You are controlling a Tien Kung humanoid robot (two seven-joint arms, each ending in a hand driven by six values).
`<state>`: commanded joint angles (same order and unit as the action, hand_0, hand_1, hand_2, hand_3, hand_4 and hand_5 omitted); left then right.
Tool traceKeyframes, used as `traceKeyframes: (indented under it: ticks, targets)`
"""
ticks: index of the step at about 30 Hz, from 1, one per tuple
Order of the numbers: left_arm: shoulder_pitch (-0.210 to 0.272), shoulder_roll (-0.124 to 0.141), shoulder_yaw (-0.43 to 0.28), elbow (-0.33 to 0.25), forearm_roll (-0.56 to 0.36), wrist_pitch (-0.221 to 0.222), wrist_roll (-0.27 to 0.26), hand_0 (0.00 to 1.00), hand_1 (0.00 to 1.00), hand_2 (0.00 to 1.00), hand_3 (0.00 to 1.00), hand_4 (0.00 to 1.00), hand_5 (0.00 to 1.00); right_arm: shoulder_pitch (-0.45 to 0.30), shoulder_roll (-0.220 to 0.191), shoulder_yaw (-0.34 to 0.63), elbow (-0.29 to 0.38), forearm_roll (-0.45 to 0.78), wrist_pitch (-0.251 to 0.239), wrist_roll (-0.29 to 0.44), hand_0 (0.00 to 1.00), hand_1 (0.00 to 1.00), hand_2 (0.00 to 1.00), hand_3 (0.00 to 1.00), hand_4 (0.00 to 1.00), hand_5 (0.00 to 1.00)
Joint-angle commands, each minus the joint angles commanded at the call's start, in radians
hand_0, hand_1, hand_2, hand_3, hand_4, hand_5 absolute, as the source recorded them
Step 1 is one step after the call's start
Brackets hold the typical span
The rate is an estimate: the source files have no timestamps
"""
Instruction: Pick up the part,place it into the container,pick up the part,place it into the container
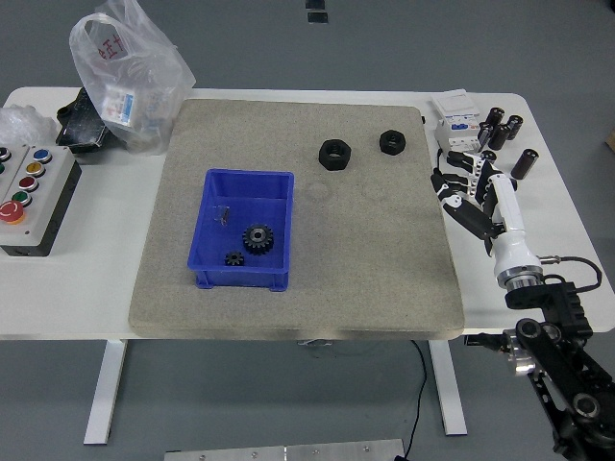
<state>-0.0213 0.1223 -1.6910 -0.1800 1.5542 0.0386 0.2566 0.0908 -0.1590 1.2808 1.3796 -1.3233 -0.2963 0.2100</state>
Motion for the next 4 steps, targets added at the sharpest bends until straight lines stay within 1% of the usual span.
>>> traceKeyframes:
  ticks: [4]
  targets:
    - [0.000, -0.001, 0.000, 0.000, -0.001, 0.000, 0.000, 0.607, 0.633, 0.613, 0.646, 0.637, 0.267, 0.000, 0.000, 0.003, 0.001, -0.024, 0.009, -0.014, 0.686, 0.694, 0.737, 0.732, 0.797, 0.291]
